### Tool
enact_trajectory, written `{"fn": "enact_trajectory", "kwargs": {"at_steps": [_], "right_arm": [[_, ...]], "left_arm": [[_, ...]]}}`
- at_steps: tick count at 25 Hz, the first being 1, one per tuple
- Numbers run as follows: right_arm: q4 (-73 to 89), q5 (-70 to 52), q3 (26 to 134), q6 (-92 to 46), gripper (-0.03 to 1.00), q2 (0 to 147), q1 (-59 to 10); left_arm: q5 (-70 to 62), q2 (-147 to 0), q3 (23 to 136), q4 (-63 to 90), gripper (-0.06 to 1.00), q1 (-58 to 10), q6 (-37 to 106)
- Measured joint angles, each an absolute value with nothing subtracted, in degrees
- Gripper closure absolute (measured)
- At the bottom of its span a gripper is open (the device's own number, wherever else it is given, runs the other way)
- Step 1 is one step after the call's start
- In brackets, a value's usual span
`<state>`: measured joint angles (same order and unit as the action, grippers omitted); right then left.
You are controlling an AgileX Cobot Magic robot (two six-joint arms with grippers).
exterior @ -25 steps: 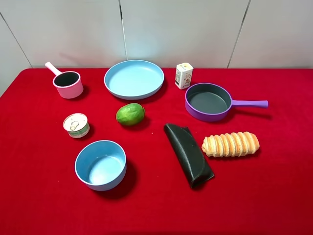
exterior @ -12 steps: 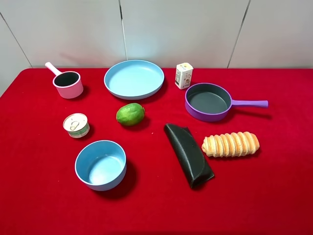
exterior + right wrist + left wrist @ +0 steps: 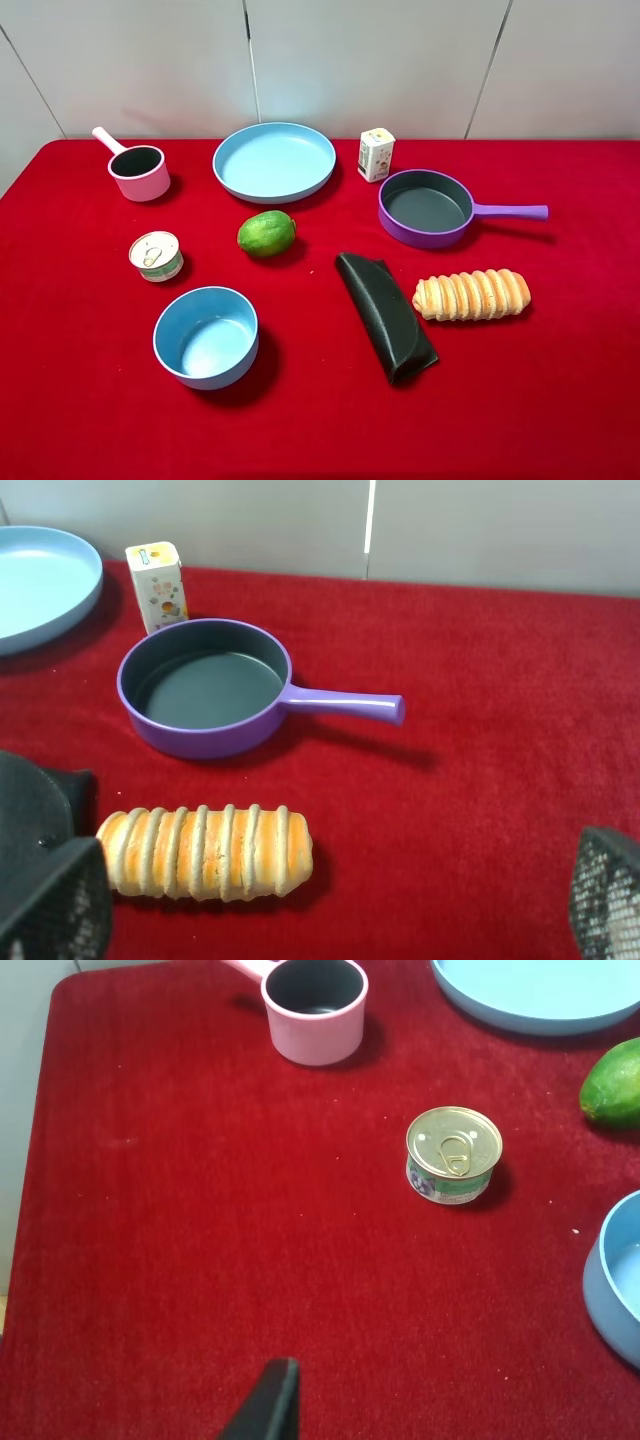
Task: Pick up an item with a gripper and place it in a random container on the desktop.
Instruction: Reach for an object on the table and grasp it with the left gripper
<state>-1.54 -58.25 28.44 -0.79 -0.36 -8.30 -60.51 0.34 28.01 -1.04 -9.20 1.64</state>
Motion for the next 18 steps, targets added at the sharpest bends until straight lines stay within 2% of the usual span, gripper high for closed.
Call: {"fn": "enact_trajectory", "kwargs": {"at_steps": [18], "right_arm": [[-1.5,-58.2,28.4,-0.8,0.27,-0.4,-8.3]], "left_arm": [[-60.5,0.3,28.0,-1.2,-0.04,-9.2,1.8]]}}
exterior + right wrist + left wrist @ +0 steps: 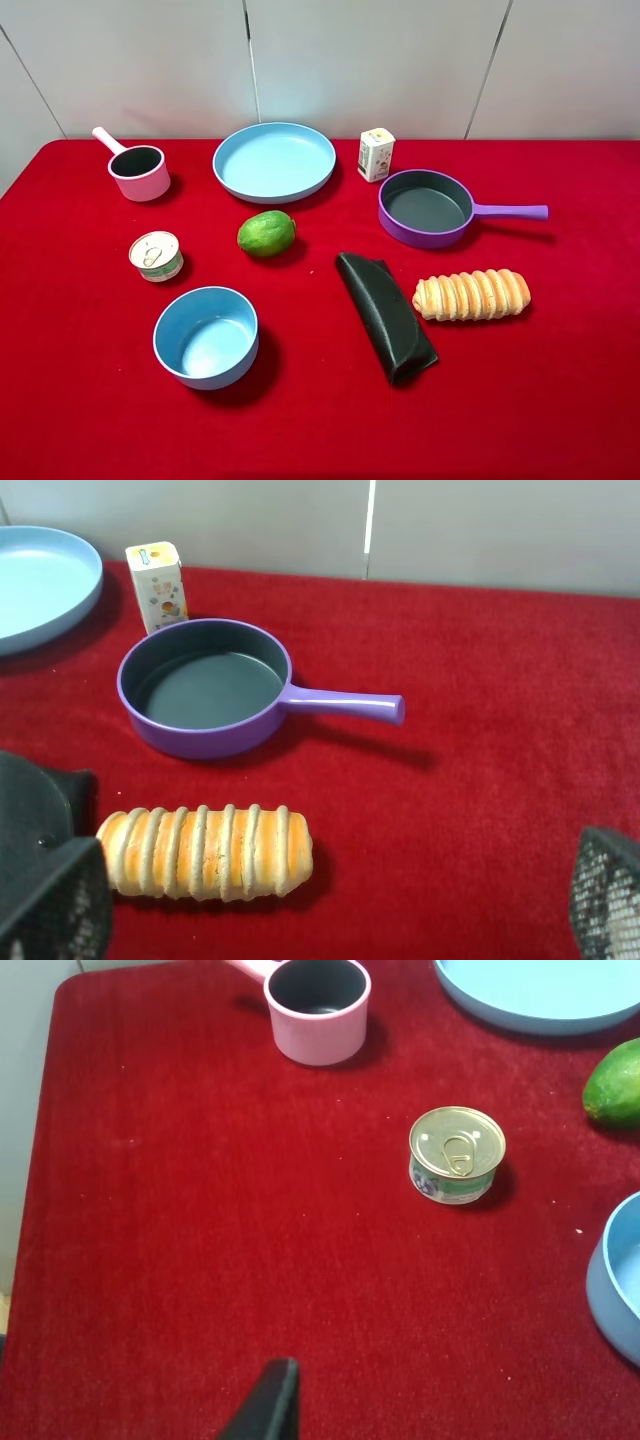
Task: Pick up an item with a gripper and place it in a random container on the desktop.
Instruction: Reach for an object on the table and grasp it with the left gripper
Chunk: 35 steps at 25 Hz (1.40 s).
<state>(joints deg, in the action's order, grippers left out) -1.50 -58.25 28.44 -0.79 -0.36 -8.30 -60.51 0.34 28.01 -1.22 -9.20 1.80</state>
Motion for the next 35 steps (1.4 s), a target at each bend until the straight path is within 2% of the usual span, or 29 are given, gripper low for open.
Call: {"fn": "enact_trajectory", "kwargs": {"at_steps": [17,35], "right_arm": [[-1.5,-58.2,28.4,-0.8,0.27,-0.4,-8.3],[-1.5,-58.2,28.4,-0.8,0.27,-0.4,-8.3]], "left_arm": [[-60.5,0.1,28.2,0.8,-0.04,-9.2,5.0],[-43.3,-31.1,32.5,8.4,-0.04,-9.5,17.7]]}}
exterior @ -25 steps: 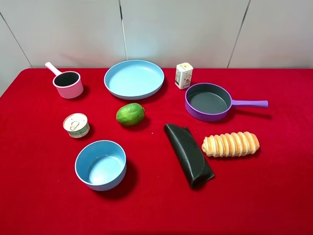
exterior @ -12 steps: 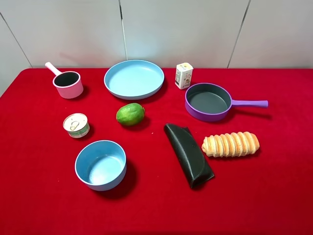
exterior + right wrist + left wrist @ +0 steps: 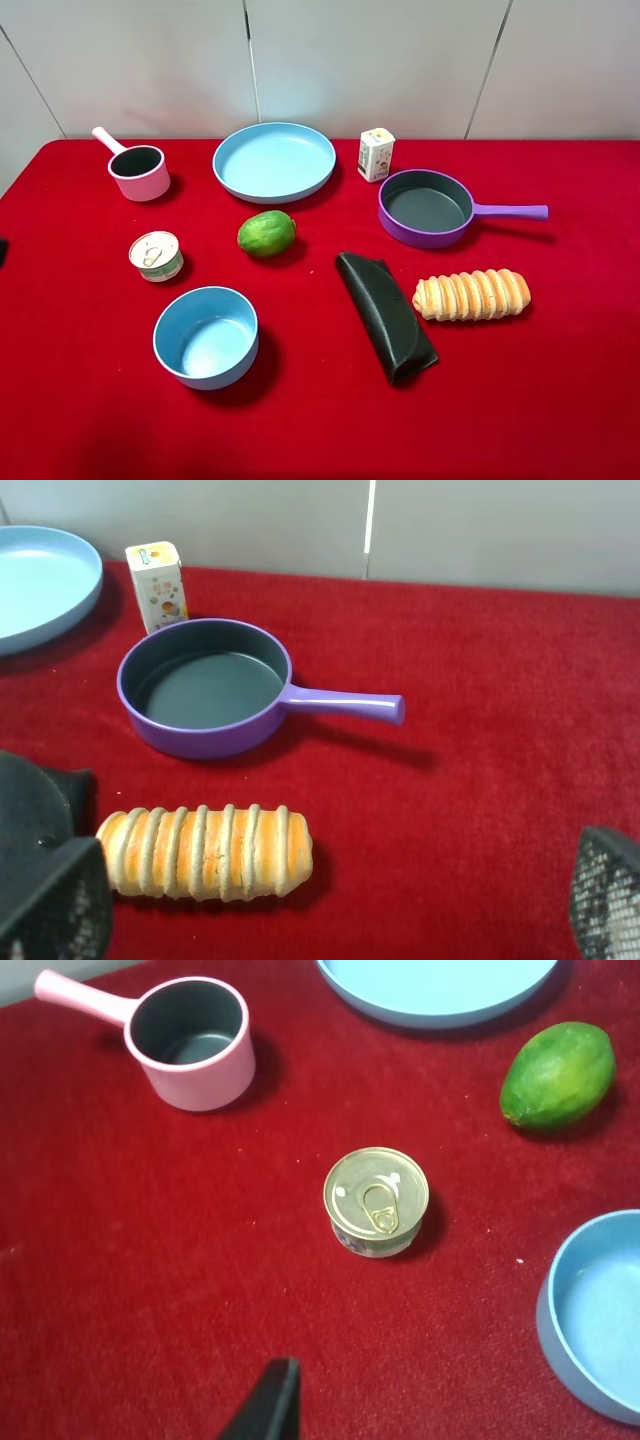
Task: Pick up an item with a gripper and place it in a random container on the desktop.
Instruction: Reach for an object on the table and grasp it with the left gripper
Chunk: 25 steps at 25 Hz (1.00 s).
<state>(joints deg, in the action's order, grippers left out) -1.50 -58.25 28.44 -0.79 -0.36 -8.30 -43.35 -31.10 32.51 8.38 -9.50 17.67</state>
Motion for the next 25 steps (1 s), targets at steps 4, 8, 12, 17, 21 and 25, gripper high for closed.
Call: {"fn": "enact_trajectory", "kwargs": {"at_steps": [4,8,12,17,21,25], "right_arm": [[-1.5,-58.2,28.4,-0.8,0.27,-0.4,-8.3],[-1.5,-58.2,28.4,-0.8,0.27,-0.4,-8.3],[-1.5,-58.2,28.4,-0.8,0.27,-0.4,-8.3],[-1.5,-58.2,28.4,-0.8,0.27,-0.4,-8.3],[-1.5,-58.2,28.4,-0.8,0.27,-0.4,-8.3],[-1.5,-58.2,28.4,-0.8,0.27,-0.4,-8.3]], "left_arm": [[-41.5,-38.7,35.7,7.8,-0.04,-13.4,18.9],[-40.1,-46.4,39.7,5.0,-0.04,-18.7,19.2],[-39.6,-53.8,44.4,3.6,-0.04,-23.2,19.3],[-39.6,-62.2,49.3,3.4,-0.04,-26.7,22.2],[-39.6,-68.0,53.0,3.0,-0.04,-27.8,23.5],[-39.6,-73.2,56.9,3.0,-0.04,-28.6,25.0]]}}
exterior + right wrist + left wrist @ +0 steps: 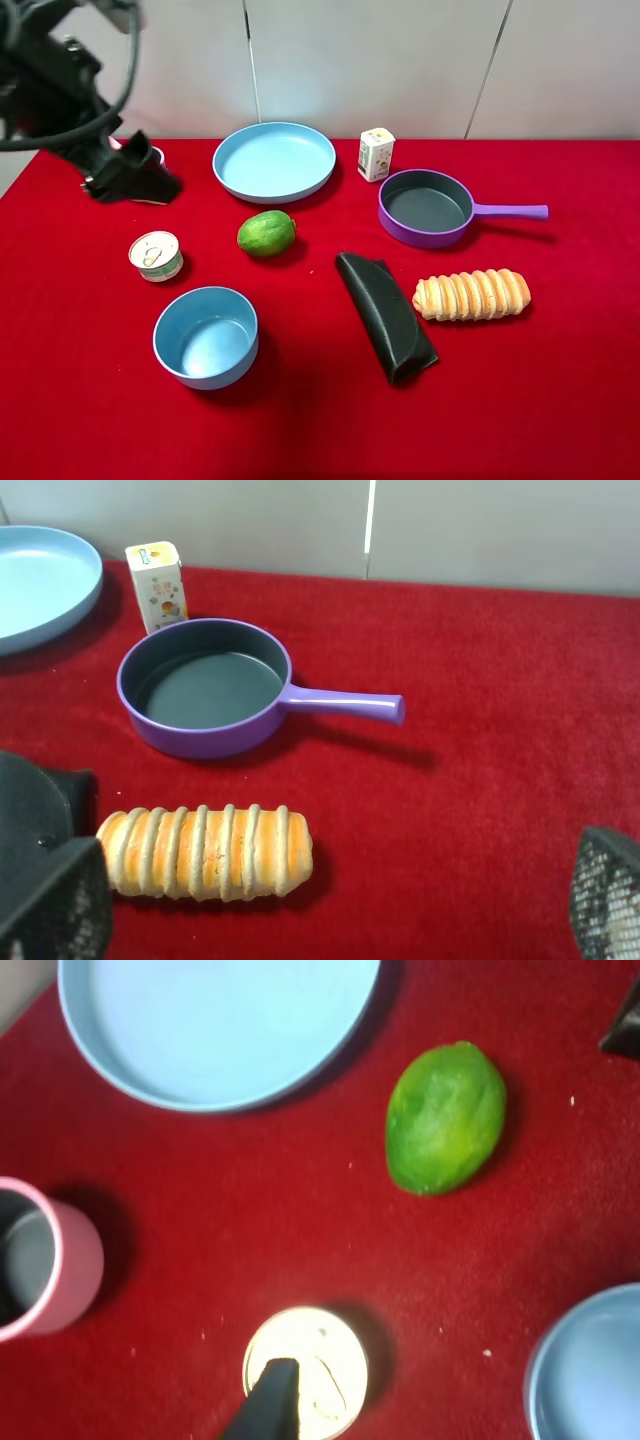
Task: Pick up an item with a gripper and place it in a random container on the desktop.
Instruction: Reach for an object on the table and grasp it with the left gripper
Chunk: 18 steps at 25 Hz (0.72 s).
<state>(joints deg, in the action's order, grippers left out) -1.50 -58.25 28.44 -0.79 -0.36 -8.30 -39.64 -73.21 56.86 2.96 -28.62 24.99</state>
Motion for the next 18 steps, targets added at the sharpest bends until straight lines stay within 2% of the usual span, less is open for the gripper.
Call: {"fn": "enact_trajectory", "kwargs": {"at_steps": [3,18], "right_arm": [[-1.5,-58.2,28.4,-0.8,0.27,-0.4,-8.3],[-1.5,-58.2,28.4,-0.8,0.27,-0.4,-8.3]], "left_arm": [[-39.6,-75.6,59.0,3.0,-0.04,-29.4,26.0],[-40.6,-98.7,83.4,3.0,-0.04,-34.9,29.6]]}}
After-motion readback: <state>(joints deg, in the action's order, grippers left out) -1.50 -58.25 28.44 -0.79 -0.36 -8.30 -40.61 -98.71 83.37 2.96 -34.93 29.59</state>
